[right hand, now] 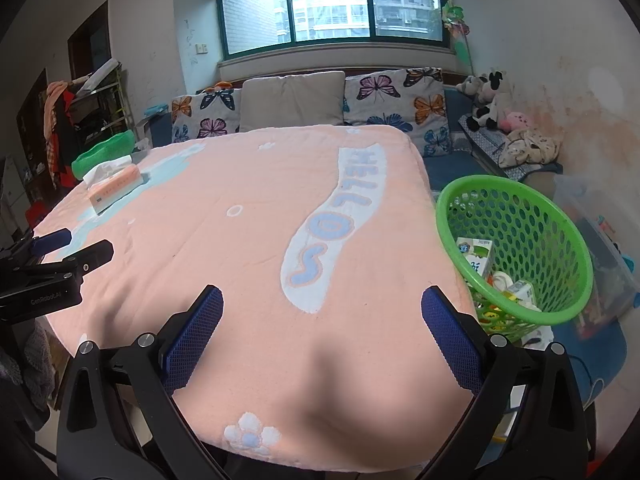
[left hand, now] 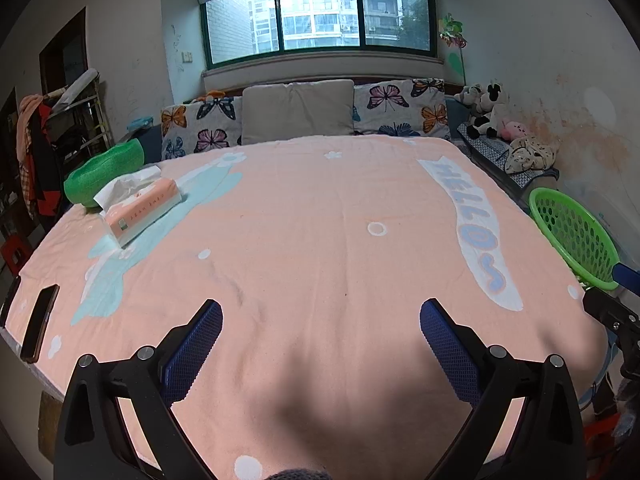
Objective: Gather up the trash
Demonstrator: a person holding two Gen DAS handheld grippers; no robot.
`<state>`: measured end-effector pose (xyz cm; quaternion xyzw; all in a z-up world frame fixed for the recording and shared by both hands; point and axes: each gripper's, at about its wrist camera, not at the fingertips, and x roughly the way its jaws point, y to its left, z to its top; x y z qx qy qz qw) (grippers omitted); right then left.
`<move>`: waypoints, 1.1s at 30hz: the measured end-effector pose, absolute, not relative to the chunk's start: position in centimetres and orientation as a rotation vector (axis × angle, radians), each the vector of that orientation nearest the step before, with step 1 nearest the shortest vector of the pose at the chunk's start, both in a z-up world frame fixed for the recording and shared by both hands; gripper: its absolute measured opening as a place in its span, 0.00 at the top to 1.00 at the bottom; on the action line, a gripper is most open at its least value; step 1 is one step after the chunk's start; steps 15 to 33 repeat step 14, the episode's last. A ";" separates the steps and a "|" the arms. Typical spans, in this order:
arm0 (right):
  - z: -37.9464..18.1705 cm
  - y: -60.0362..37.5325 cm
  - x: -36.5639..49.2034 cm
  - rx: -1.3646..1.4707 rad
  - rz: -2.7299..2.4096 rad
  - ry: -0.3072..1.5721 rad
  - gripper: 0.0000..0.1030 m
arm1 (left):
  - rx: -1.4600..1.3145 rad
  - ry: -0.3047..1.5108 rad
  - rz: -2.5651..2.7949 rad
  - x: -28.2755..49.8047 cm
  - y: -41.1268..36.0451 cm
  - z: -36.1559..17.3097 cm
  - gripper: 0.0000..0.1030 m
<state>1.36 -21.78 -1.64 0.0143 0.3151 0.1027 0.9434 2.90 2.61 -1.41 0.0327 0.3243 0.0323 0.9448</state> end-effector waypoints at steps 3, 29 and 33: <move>-1.7 -21.7 1.4 0.030 0.211 0.646 0.04 | 0.065 0.661 0.065 2.9 2.6 -1.5 0.07; -2.0 -21.3 1.7 0.030 0.221 0.650 0.04 | 0.055 0.673 0.077 3.1 2.8 -1.7 0.07; -2.0 -21.3 1.7 0.030 0.221 0.650 0.04 | 0.055 0.673 0.077 3.1 2.8 -1.7 0.07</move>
